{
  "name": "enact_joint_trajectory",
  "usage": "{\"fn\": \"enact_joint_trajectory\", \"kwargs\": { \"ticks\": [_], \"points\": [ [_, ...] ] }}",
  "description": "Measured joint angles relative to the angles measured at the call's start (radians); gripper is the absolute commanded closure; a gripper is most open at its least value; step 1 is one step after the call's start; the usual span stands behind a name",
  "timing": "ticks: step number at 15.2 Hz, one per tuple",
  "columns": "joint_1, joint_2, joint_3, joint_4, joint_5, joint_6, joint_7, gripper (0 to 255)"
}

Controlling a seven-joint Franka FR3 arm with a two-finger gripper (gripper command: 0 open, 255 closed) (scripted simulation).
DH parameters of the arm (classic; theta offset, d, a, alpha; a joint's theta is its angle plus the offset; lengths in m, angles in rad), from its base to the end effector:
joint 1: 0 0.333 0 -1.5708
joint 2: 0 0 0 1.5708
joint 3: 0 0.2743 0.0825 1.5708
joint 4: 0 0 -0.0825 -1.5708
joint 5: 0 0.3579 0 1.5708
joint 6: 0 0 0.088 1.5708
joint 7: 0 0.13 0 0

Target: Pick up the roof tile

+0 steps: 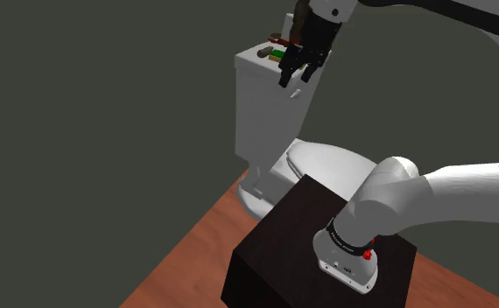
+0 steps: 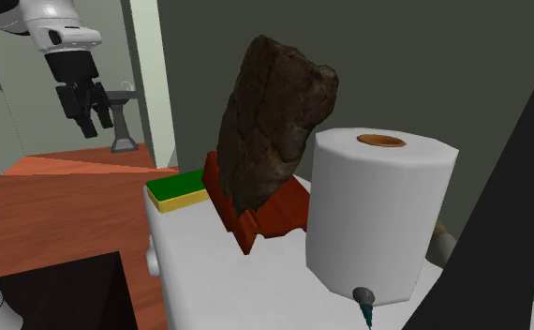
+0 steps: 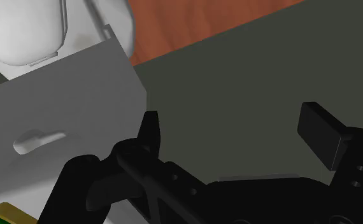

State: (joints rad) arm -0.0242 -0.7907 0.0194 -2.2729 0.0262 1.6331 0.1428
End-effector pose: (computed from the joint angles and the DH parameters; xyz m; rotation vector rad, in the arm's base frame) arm 0.3189 0.0033 0.5831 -3.1015 0.2361 -0.2332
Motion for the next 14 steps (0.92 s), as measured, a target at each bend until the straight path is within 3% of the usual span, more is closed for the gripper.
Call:
{"fn": "enact_joint_trajectory", "kwargs": {
  "ticks": [4,14],
  "points": [
    [-0.029,0.022,0.030,-0.028,-0.059,0.075,0.027,0],
    [-0.222,0.193,0.154,-0.085,-0.406,0.415,0.220,0]
  ]
}}
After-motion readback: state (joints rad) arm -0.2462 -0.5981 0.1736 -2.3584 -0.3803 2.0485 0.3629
